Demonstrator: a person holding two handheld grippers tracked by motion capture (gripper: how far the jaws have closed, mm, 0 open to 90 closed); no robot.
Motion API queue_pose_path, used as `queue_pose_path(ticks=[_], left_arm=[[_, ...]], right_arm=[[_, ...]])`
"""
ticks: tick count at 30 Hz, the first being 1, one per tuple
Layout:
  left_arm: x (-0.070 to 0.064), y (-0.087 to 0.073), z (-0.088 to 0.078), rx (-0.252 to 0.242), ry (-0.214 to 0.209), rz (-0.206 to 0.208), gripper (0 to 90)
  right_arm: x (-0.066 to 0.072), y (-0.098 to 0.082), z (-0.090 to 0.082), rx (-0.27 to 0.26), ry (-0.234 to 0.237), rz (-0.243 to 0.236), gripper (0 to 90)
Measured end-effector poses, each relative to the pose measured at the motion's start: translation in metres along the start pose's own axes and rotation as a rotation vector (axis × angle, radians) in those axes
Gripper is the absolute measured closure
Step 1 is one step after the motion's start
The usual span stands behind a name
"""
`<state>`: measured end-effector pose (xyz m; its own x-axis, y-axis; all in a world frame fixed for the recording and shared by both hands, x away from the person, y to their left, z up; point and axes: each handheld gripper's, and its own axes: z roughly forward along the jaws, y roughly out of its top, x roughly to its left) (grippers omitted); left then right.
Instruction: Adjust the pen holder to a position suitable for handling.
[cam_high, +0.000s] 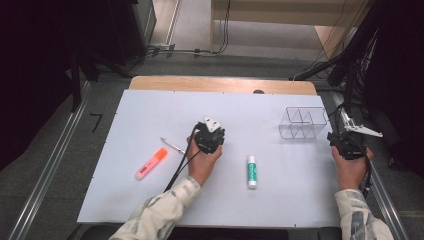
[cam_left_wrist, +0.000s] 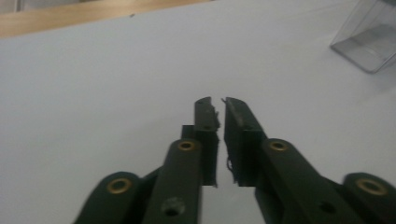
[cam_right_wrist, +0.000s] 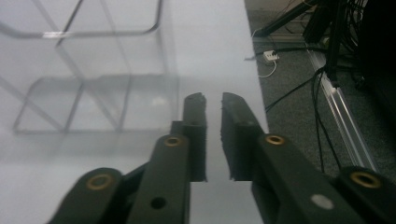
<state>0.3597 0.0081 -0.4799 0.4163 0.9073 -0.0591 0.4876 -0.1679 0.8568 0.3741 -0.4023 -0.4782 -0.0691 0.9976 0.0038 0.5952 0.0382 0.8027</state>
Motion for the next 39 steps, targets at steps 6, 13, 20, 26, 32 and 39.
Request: queue_pose_path(ticks=[6, 13, 20, 26, 32, 39], left_arm=[[-0.031, 0.023, 0.036, 0.01, -0.055, 0.027, 90.0], [-0.078, 0.044, 0.085, 0.024, -0.149, 0.029, 90.0], [-0.105, 0.059, 0.109, 0.025, -0.166, 0.052, 90.0], [-0.11, 0.057, 0.117, 0.043, -0.183, 0.035, 90.0], [-0.103, 0.053, 0.109, 0.046, -0.182, 0.029, 90.0], [-0.059, 0.044, 0.086, 0.048, -0.137, -0.014, 90.0]], right_arm=[[-0.011, 0.018, 0.019, -0.007, 0.083, 0.02, 87.7], [-0.004, 0.025, 0.035, 0.019, 0.141, -0.016, 87.7], [-0.004, 0.022, 0.044, 0.032, 0.149, -0.013, 87.7], [-0.002, 0.022, 0.045, 0.029, 0.169, -0.015, 87.8], [0.003, 0.021, 0.045, 0.036, 0.19, -0.022, 87.8], [0.046, 0.022, 0.049, 0.038, 0.262, -0.078, 87.8]])
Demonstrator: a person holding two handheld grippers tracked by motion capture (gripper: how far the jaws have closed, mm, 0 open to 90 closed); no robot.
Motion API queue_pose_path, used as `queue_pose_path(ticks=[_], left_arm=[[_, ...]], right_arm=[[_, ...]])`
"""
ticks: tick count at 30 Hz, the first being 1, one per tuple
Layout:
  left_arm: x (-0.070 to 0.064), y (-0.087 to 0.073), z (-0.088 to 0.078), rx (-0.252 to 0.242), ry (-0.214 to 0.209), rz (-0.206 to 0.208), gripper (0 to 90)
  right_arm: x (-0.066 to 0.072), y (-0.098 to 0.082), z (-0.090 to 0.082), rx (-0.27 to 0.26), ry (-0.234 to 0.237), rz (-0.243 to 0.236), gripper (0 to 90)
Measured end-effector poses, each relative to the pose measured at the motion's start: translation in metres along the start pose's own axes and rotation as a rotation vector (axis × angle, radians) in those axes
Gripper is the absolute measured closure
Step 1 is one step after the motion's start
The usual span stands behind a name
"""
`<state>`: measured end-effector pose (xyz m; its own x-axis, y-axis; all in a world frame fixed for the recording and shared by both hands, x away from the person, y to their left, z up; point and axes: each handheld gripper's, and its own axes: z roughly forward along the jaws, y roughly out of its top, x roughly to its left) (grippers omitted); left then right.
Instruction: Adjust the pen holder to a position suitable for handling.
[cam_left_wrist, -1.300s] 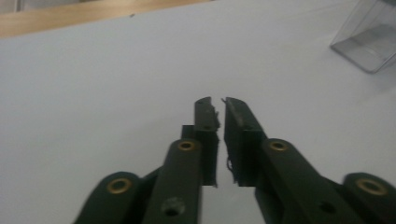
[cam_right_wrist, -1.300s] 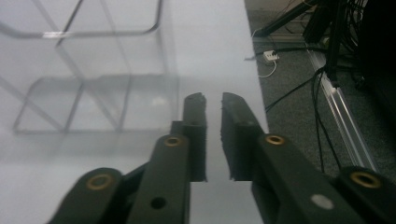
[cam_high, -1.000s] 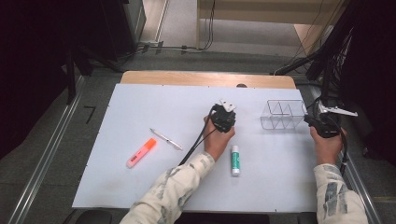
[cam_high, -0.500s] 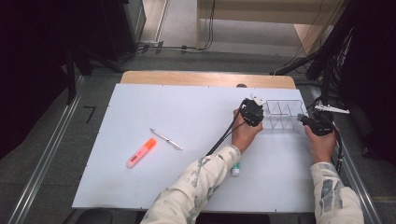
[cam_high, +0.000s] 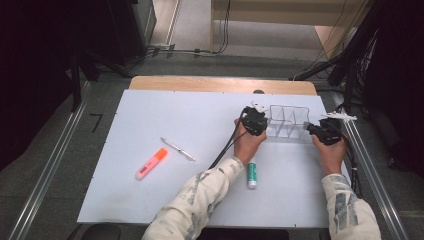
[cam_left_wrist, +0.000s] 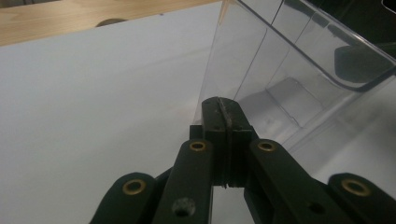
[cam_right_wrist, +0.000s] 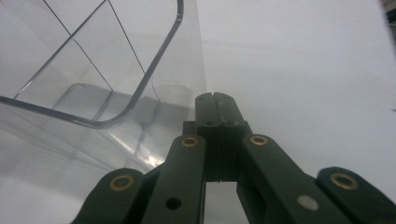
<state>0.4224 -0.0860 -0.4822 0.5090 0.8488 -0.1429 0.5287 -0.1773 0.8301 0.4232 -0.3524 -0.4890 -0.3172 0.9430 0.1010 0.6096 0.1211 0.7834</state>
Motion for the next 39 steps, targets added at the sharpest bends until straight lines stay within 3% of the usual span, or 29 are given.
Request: queue_pose_path(ticks=[4, 7, 11, 15, 18, 23, 26, 28, 32, 34, 39], left_arm=[[0.026, -0.009, -0.022, -0.001, 0.042, -0.036, 90.0], [0.044, -0.018, -0.042, 0.002, 0.06, -0.04, 90.0], [0.068, -0.029, -0.067, -0.005, 0.092, -0.047, 90.0], [0.094, -0.04, -0.091, -0.007, 0.131, -0.065, 90.0], [0.112, -0.047, -0.107, -0.005, 0.151, -0.076, 90.0], [0.128, -0.054, -0.121, -0.008, 0.178, -0.089, 90.0], [0.13, -0.056, -0.121, -0.02, 0.181, -0.097, 90.0], [0.13, -0.056, -0.122, -0.014, 0.188, -0.078, 90.0], [0.134, -0.059, -0.128, -0.005, 0.193, -0.091, 81.0], [0.138, -0.06, -0.139, -0.021, 0.222, -0.084, 79.6], [0.157, -0.062, -0.175, -0.057, 0.244, -0.113, 56.2]], right_arm=[[0.031, 0.005, 0.01, 0.007, 0.05, -0.037, 87.9], [0.056, 0.009, 0.018, 0.016, 0.069, -0.066, 87.9], [0.089, 0.012, 0.028, 0.025, 0.113, -0.079, 87.8], [0.125, 0.012, 0.036, 0.032, 0.149, -0.056, 87.8], [0.152, 0.011, 0.041, 0.03, 0.165, -0.073, 87.8], [0.181, 0.013, 0.047, 0.025, 0.179, -0.081, 87.9], [0.186, 0.014, 0.049, 0.023, 0.172, -0.083, 87.8], [0.186, 0.014, 0.049, 0.02, 0.171, -0.098, 87.6], [0.184, 0.014, 0.043, 0.01, 0.123, -0.145, 71.4], [0.178, 0.014, 0.036, -0.004, 0.103, -0.158, 64.9], [0.152, 0.007, 0.008, -0.036, 0.048, -0.161, 49.0]])
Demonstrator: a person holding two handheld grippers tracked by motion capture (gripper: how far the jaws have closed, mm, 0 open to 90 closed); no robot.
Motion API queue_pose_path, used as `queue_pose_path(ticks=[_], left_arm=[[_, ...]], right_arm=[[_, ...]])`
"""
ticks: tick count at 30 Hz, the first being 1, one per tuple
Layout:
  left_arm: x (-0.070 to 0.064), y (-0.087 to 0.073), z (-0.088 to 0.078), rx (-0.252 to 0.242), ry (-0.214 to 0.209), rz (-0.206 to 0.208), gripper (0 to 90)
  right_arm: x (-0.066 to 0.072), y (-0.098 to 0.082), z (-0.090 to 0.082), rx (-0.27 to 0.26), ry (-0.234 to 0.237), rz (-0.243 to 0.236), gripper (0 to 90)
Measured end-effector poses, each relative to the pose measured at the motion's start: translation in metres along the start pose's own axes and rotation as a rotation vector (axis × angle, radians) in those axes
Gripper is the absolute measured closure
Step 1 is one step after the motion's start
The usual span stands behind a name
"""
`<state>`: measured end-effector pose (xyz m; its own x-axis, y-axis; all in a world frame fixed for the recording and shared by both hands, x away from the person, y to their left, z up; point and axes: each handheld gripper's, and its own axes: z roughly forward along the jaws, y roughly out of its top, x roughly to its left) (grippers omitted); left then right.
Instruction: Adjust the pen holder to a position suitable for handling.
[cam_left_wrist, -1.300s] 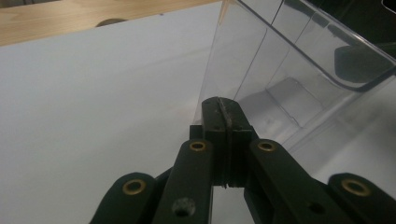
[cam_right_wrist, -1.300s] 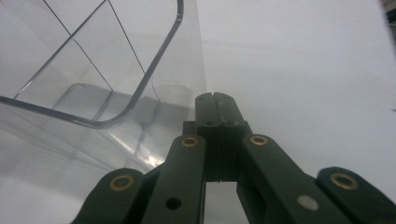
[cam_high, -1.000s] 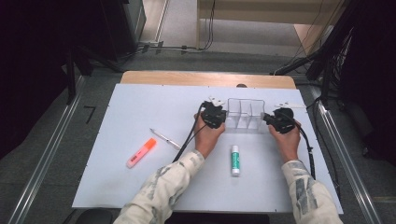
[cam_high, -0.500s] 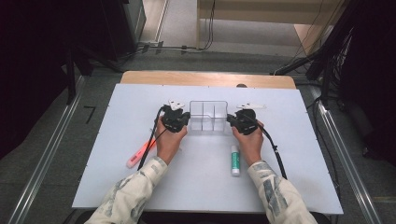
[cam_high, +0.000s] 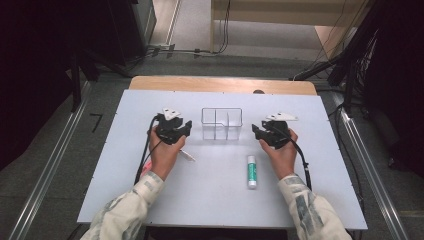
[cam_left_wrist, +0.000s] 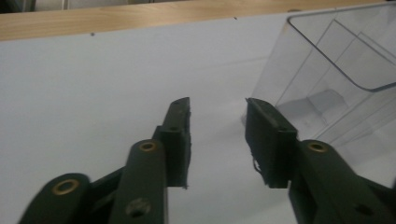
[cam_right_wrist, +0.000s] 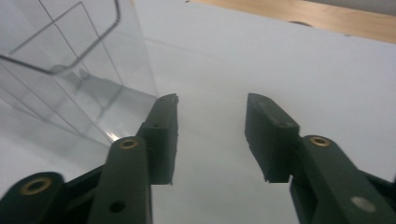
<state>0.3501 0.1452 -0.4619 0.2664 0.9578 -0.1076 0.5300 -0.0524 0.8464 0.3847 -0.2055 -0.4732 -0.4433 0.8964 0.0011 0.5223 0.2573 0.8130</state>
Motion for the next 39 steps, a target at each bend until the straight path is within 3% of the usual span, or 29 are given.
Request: queue_pose_path(ticks=[2, 3, 5, 7, 9, 12, 15, 19, 25, 29, 33, 39], left_arm=[[0.006, 0.0, -0.006, 0.0, 0.004, 0.0, 43.2], [0.02, -0.002, -0.015, -0.008, 0.009, -0.022, 36.9], [0.032, -0.006, -0.024, -0.011, 0.04, -0.024, 28.2], [0.043, -0.013, -0.034, -0.031, 0.068, -0.037, 26.5], [0.049, -0.017, -0.038, -0.035, 0.076, -0.052, 23.3], [0.066, -0.037, -0.051, -0.044, 0.116, -0.084, 21.2], [0.076, -0.051, -0.057, 0.0, 0.127, -0.105, 20.1], [0.078, -0.063, -0.068, 0.005, 0.135, -0.12, 18.5], [0.073, -0.077, -0.084, 0.005, 0.152, -0.12, 16.7], [0.077, -0.077, -0.083, -0.005, 0.172, -0.124, 16.6], [0.078, -0.078, -0.076, 0.024, 0.185, -0.117, 14.9], [0.077, -0.076, -0.072, 0.021, 0.18, -0.118, 14.9]], right_arm=[[-0.009, -0.008, -0.013, -0.003, -0.005, 0.016, 42.6], [-0.013, -0.012, -0.02, -0.008, -0.007, 0.031, 38.8], [-0.02, -0.022, -0.032, -0.007, -0.002, 0.074, 34.7], [-0.026, -0.03, -0.044, -0.007, 0.017, 0.123, 31.1], [-0.029, -0.036, -0.056, -0.014, 0.016, 0.139, 29.0], [-0.031, -0.045, -0.071, -0.016, 0.001, 0.126, 26.7], [-0.033, -0.056, -0.082, -0.012, -0.012, 0.109, 23.2], [-0.035, -0.064, -0.09, 0.0, -0.012, 0.093, 19.2], [-0.034, -0.07, -0.1, -0.027, 0.013, 0.08, 17.7], [-0.034, -0.069, -0.097, -0.023, 0.017, 0.078, 17.6], [-0.033, -0.069, -0.096, -0.027, 0.018, 0.08, 18.0], [-0.033, -0.07, -0.097, -0.022, 0.01, 0.081, 18.5]])
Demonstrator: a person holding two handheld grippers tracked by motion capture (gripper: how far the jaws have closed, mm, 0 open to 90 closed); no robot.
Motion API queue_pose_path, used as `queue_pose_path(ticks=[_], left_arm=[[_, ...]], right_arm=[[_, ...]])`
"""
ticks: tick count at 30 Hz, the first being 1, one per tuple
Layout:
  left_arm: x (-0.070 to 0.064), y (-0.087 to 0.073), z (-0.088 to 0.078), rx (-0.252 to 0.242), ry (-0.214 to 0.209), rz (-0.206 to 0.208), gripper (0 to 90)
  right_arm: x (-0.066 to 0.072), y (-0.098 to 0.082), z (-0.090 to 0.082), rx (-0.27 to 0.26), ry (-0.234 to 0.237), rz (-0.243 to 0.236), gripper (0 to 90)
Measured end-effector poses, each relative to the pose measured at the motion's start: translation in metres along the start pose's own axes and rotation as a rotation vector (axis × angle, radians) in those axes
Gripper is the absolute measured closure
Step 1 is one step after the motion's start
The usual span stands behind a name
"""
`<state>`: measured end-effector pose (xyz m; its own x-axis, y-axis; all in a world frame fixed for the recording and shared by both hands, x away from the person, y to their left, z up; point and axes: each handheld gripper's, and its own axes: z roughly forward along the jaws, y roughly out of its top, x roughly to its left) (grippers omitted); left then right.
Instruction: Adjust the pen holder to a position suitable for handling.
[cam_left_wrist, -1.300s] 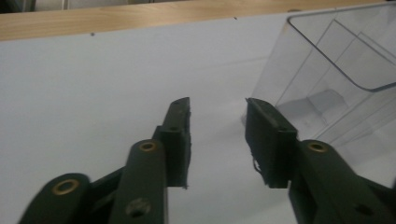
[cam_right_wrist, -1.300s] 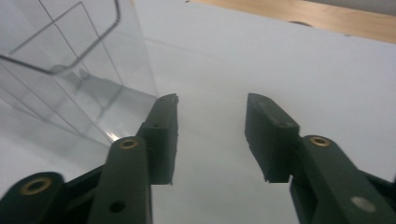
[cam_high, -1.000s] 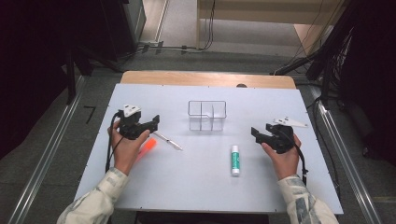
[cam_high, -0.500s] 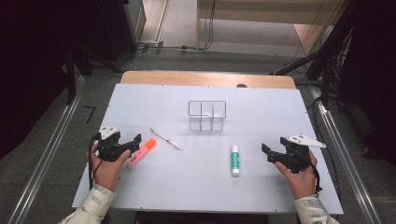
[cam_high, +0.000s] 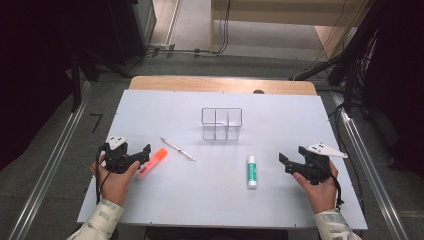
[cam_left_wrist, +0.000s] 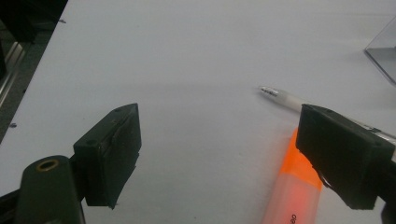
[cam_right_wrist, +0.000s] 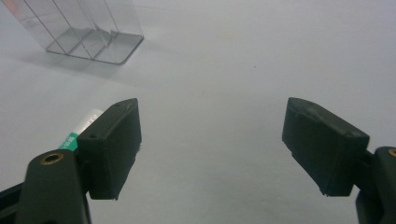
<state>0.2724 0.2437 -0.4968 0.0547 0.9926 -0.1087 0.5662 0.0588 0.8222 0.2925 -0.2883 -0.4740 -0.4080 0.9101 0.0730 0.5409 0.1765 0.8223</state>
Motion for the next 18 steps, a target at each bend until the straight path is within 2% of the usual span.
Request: queue_pose_path(ticks=[4, 7, 18], left_arm=[[0.0028, -0.0009, 0.0034, 0.019, 0.007, -0.023, 14.8], [0.0046, -0.0001, 0.004, 0.015, 0.006, -0.038, 14.9], [0.0035, 0.0003, 0.0031, 0.011, 0.013, -0.03, 14.8]], right_arm=[[0.0004, -0.0004, -0.0011, -0.002, -0.001, 0.007, 18.6], [-0.0002, -0.001, 0.0001, 0.009, -0.001, 0.007, 18.6], [0.0021, -0.0023, 0.0014, 0.016, 0.005, -0.003, 18.6]])
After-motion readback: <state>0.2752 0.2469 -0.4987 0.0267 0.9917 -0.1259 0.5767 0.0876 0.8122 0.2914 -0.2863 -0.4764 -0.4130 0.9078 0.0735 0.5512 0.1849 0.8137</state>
